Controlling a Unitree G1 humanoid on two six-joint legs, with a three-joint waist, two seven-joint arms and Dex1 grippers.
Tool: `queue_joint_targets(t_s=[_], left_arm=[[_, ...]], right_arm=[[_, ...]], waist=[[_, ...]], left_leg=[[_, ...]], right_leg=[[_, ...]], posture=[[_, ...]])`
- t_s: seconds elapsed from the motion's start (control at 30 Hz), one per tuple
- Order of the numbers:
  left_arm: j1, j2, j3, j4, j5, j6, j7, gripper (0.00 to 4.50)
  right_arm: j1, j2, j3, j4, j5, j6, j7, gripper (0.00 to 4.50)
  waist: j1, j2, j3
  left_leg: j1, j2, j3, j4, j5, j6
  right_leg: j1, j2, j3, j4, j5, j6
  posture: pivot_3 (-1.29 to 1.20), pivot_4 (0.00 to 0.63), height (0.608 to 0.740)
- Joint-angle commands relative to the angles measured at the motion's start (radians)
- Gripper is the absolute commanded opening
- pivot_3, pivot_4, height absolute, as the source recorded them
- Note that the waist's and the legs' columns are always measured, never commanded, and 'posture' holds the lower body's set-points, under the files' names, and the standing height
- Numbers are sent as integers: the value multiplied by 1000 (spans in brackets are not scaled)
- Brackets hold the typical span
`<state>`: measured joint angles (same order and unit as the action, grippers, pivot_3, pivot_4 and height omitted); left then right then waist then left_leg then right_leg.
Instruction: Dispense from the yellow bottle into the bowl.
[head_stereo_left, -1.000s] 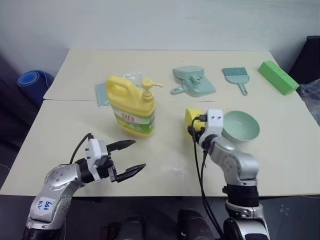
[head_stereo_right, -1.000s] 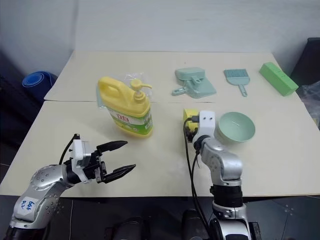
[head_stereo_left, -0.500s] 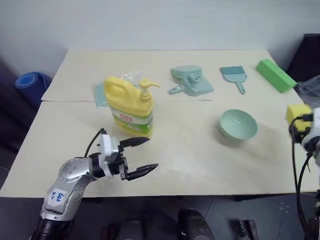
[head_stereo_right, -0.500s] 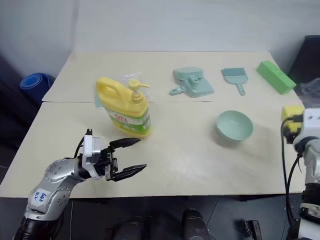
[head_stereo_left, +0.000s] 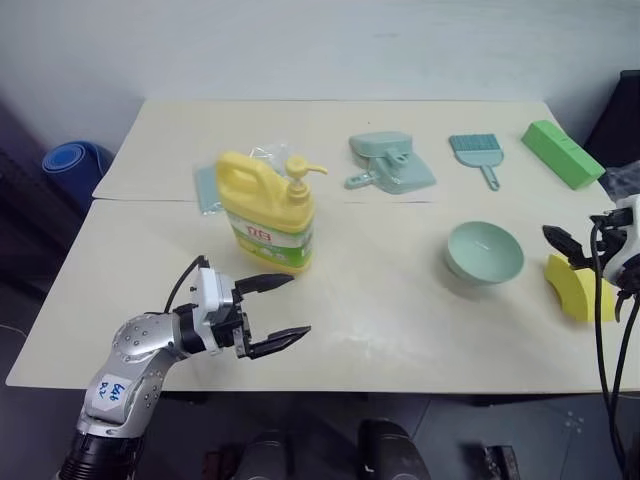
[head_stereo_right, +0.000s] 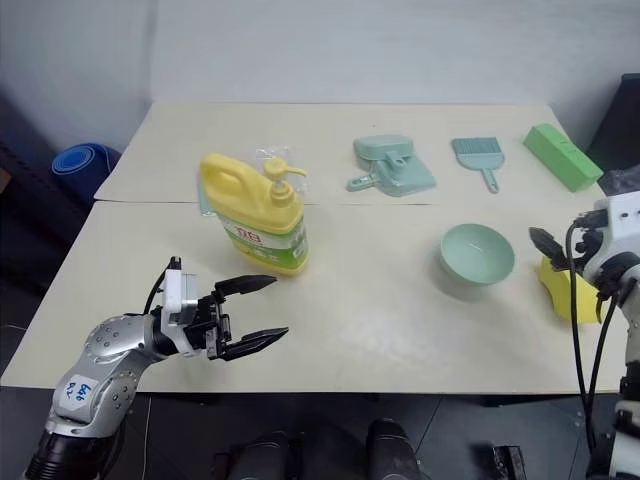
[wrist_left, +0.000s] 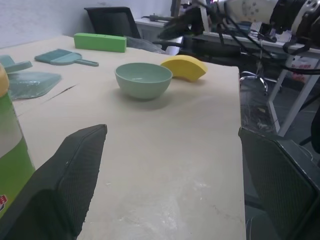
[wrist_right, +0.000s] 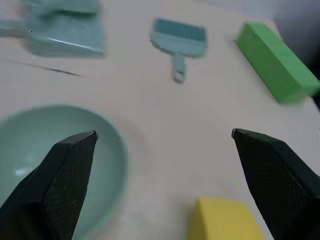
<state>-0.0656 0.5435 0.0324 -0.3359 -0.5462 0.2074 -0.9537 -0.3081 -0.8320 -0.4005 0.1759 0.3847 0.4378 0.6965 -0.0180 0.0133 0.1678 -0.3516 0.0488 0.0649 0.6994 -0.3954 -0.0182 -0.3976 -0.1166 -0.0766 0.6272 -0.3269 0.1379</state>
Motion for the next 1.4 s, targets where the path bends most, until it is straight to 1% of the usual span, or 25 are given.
queue_joint_targets(t_s=[0.03,0.17,0.33,0.37,0.43,0.47,0.63,0.7,0.73,0.8,0.83,0.87,0.93,0.97,1.03,1.07,1.1,1.23,1.27,1.33,1.4], left_arm=[[1,-1,3,-14,4,-16,0,4500],[-9,0,1,-11,7,-13,0,4500],[-22,7,7,-4,8,-11,-3,4500],[-26,10,9,-2,9,-11,-4,4500],[-35,13,13,0,9,-9,-1,4500],[-41,14,16,-1,7,-7,1,4500],[-49,20,30,-7,3,-4,8,4500],[-53,29,40,-14,-4,2,7,4500],[-57,37,46,-23,-16,14,6,4500],[-89,73,66,-57,-82,78,-9,4500],[-101,84,73,-68,-106,102,-14,4500],[-133,93,93,-74,-154,142,-1,4500],[-247,95,150,-53,-258,209,43,4088],[-286,94,168,-44,-286,228,58,3945],[-425,88,190,5,-285,219,86,3388],[-474,87,193,25,-279,216,92,3040],[-530,84,193,56,-271,217,100,2808],[-720,67,128,224,-155,185,111,1600],[-749,50,113,264,-131,177,126,1379],[-778,31,43,319,-37,121,101,798],[-803,-2,4,373,26,100,126,295]], right_arm=[[70,50,80,-158,3,29,8,4476],[88,109,180,-168,-88,-4,-56,4476],[53,159,257,-126,-127,-15,-68,4476],[42,170,279,-104,-141,-26,-68,4301],[23,196,285,-67,-158,-43,-89,3831],[14,204,285,-49,-170,-66,-99,3528],[-21,231,301,27,-207,-100,-121,1772],[-38,237,305,52,-216,-106,-128,1150],[-46,236,309,58,-221,-119,-123,818],[-70,225,314,40,-216,-127,-93,208],[-76,221,315,33,-216,-132,-82,29],[-85,213,323,12,-208,-134,-49,29],[-105,176,359,-94,-185,-132,62,0],[-112,164,370,-131,-176,-128,98,0],[-159,133,405,-235,-149,-71,165,0],[-179,125,415,-269,-137,-44,185,0],[-208,118,430,-306,-126,-11,205,0],[-362,118,500,-419,-82,145,255,0],[-386,122,509,-428,-77,164,259,0],[-429,128,524,-442,-63,206,266,0],[-472,121,559,-454,-69,227,289,0]], waist=[[5,0,0],[16,0,0],[16,0,0],[15,0,0],[14,0,0],[13,0,0],[15,0,0],[13,0,0],[12,0,0],[12,0,0],[11,-2,1],[10,-2,1],[15,-1,1],[16,-1,2],[14,-2,2],[13,-2,2],[13,-2,2],[9,-2,2],[6,-2,2],[7,-3,2],[10,-3,3]], left_leg=[[0,0,0,0,0,0],[0,-1,1,1,0,0],[0,-1,0,1,0,0],[0,-1,0,1,0,0],[0,-1,0,1,0,0],[0,-1,0,1,0,0],[0,-1,0,0,0,0],[0,-1,0,0,0,0],[0,-1,0,0,0,0],[0,-1,0,0,0,0],[0,-1,0,1,0,0],[0,0,0,1,0,-1],[0,0,-1,1,0,-1],[-1,0,-1,1,0,-1],[-2,-1,-3,3,0,-1],[-2,-1,-3,3,0,-1],[-2,-1,-3,3,0,-1],[0,-1,-3,2,0,-1],[-1,-1,-3,1,1,-1],[-1,-1,-4,2,1,-1],[-1,-2,-4,2,0,-1]], right_leg=[[0,0,0,0,0,0],[0,0,1,0,0,0],[0,0,1,-1,0,0],[0,0,1,-1,0,0],[0,0,0,0,0,0],[0,0,0,0,0,0],[0,0,0,0,0,0],[0,0,0,0,0,0],[0,0,0,0,0,0],[0,0,0,0,0,0],[0,0,0,0,0,0],[0,0,0,0,0,0],[0,0,0,0,0,0],[0,0,0,0,0,0],[-1,0,-1,0,0,0],[0,0,-1,0,0,1],[0,0,-1,1,0,1],[0,1,-3,1,0,1],[0,1,-3,1,0,1],[0,1,-4,1,0,1],[0,0,-5,1,0,1]], posture=[[0,150,740],[0,150,740],[0,150,740],[0,150,740],[0,150,740],[0,150,740],[0,150,740],[0,150,740],[0,150,740],[0,150,740],[0,150,740],[0,150,740],[0,150,740],[0,150,740],[0,150,740],[0,150,740],[0,150,740],[0,150,740],[0,150,740],[0,150,740],[0,150,740]])
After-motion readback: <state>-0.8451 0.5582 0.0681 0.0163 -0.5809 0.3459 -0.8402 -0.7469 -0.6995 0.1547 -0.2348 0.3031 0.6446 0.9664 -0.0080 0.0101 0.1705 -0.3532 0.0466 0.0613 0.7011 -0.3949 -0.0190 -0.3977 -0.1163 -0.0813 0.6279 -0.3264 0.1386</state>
